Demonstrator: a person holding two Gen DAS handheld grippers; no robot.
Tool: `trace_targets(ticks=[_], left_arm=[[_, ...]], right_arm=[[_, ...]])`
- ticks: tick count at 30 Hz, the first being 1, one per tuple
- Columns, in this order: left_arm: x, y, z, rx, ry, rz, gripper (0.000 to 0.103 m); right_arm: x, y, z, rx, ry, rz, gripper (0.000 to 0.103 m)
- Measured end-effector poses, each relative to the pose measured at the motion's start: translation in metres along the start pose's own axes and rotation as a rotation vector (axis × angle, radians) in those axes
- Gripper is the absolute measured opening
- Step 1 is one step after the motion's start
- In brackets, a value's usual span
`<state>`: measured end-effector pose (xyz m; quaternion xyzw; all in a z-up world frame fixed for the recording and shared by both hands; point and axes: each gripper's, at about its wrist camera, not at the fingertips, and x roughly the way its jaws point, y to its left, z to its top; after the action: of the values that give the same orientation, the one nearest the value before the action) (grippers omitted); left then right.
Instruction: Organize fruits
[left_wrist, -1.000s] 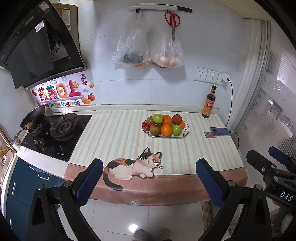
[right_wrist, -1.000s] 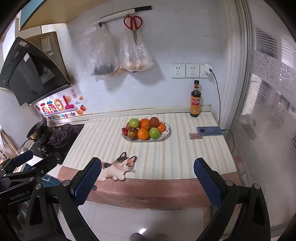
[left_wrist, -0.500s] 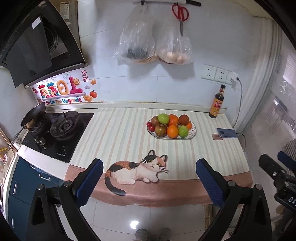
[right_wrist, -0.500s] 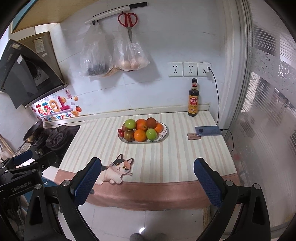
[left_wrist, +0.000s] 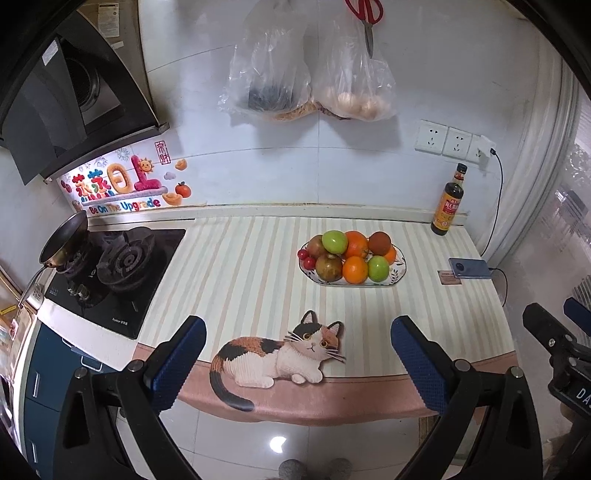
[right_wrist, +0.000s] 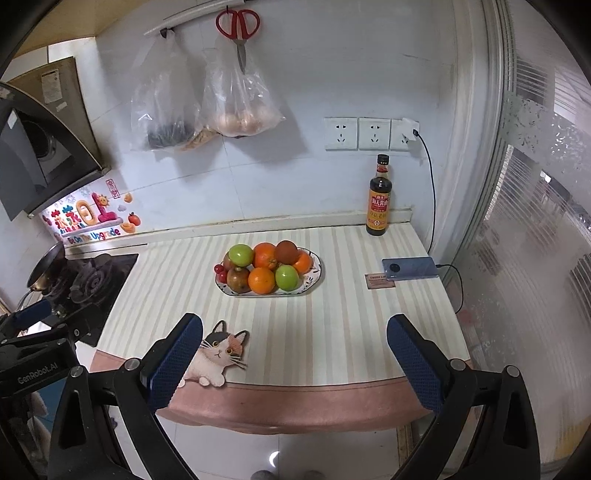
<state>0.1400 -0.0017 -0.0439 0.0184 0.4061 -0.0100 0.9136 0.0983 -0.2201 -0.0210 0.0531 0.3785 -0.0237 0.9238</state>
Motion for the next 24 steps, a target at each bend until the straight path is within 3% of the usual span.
trace_targets(ticks=[24], left_arm=[[0.014, -0.006, 0.007, -0.011, 0.03, -0.011, 0.103]], right_arm=[[0.022, 0.004, 0.006, -0.008, 0.03, 0.001, 0.102]])
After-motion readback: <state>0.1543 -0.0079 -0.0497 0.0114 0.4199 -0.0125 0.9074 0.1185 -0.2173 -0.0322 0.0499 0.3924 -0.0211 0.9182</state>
